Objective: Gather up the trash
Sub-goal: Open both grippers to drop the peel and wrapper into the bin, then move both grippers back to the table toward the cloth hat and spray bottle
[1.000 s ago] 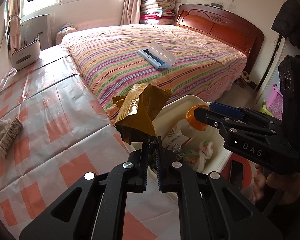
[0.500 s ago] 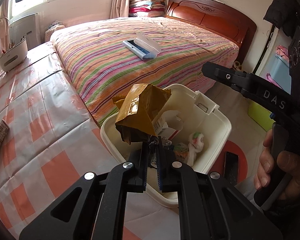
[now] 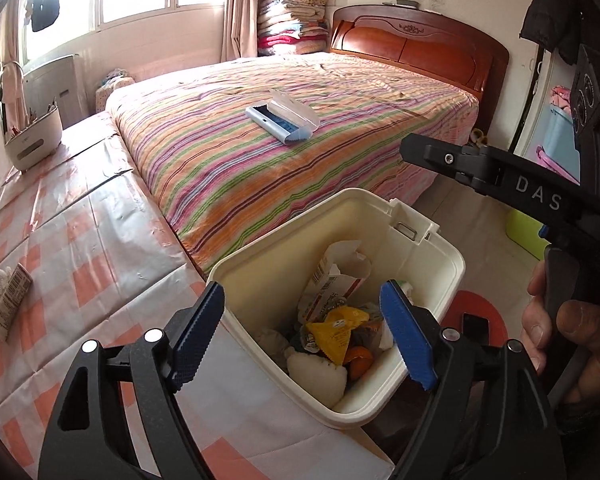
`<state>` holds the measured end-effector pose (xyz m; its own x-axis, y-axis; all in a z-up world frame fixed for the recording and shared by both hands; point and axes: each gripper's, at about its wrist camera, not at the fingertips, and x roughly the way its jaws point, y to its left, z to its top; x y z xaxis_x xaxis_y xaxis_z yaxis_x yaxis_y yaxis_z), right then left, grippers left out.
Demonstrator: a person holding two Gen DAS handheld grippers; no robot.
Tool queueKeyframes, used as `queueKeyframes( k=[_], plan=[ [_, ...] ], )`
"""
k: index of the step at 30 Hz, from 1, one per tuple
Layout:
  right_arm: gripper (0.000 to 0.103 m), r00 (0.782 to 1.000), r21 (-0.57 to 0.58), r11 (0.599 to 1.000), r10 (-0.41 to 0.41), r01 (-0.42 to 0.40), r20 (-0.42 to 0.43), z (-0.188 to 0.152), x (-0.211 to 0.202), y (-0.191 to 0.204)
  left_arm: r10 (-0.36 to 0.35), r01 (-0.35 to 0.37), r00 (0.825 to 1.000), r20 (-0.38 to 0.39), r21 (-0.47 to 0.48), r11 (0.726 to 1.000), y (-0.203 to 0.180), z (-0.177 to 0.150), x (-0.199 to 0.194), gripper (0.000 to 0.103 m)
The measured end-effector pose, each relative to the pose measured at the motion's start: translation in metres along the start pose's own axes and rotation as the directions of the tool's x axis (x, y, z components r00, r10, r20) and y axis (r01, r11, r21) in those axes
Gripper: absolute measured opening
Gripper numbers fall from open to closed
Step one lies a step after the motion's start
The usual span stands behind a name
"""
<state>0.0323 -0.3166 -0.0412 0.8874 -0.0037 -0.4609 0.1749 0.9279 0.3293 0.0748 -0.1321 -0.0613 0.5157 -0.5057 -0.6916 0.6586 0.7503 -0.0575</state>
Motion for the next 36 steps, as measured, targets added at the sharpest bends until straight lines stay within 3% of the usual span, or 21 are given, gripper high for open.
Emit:
queueKeyframes(
  k=[21,31,36],
  plan=[
    [0.044,0.998,-0.042,0.998,0.051,-0.053,-0.047,-0.006,0.015,0.033,0.091,-0.083,0.995,0.039,-0.166,0.983,0.071,0.009,-0.031,0.084],
    [0.044,0.991,-0.074,0.992,0.097,-0.104,-0.087,-0.013,0.031,0.067,0.197,-0.176,0.979,0.045,-0.287,0.942,0.141,0.007,-0.057,0.084],
    [0.044,0.987,-0.081,0.988,0.125,-0.134,-0.106,-0.016,0.039,0.083,0.267,-0.235,0.963,0.043,-0.354,0.905,0.187,0.006,-0.069,0.084]
  ],
)
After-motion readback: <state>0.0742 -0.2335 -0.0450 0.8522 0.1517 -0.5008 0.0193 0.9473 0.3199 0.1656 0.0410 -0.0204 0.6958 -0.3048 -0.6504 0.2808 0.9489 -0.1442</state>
